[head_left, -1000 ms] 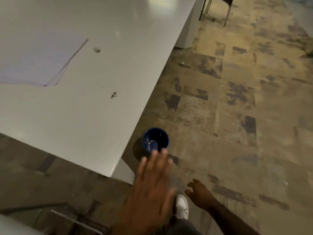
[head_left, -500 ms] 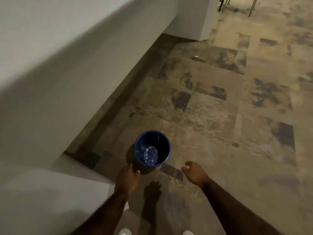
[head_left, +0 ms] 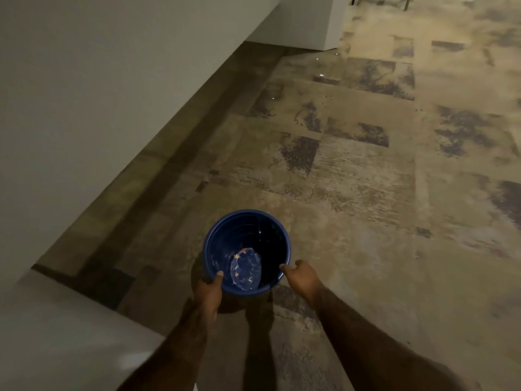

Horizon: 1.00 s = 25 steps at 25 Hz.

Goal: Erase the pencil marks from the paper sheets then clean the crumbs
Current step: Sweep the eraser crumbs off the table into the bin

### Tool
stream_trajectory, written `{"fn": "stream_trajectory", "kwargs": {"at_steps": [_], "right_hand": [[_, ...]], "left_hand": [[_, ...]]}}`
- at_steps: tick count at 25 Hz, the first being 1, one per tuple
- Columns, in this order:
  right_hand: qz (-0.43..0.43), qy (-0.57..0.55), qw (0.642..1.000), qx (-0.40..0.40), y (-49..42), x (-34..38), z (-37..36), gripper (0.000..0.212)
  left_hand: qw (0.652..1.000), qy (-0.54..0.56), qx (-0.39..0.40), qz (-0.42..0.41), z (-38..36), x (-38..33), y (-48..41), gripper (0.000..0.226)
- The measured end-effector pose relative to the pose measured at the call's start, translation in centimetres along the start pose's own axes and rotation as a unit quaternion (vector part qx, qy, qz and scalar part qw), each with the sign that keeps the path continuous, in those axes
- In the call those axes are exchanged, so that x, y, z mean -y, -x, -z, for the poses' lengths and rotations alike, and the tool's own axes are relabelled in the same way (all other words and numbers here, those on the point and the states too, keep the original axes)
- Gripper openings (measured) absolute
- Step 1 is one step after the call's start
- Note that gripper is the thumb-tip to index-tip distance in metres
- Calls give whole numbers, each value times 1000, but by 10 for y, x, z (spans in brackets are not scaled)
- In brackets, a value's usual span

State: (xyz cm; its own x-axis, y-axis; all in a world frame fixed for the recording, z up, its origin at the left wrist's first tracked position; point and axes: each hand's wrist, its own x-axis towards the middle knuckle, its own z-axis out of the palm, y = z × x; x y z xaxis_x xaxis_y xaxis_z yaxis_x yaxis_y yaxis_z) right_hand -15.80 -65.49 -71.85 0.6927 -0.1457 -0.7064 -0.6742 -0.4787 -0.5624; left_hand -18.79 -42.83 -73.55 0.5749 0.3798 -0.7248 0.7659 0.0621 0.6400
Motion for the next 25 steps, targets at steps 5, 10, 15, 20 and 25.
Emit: {"fn": "stream_trajectory", "kwargs": {"at_steps": [5, 10, 15, 20, 25], "right_hand": [[7, -81, 997, -2, -20, -7, -21, 34], [10, -141, 990, -1, 8, -3, -8, 34], [62, -252, 965, -34, 128, 26, 27, 47], [73, -342, 933, -84, 299, 77, 80, 45], [86, -350, 925, -118, 451, 146, 151, 38]], "left_hand": [[997, 50, 14, 55, -15, 1, -40, 42], [996, 86, 21, 26, -6, -13, -9, 21], [995, 100, -6, -3, 29, -63, 119, 24], [996, 84, -13, -19, 70, -130, 306, 18], [991, 77, -26, -109, 120, -199, 488, 22]]}}
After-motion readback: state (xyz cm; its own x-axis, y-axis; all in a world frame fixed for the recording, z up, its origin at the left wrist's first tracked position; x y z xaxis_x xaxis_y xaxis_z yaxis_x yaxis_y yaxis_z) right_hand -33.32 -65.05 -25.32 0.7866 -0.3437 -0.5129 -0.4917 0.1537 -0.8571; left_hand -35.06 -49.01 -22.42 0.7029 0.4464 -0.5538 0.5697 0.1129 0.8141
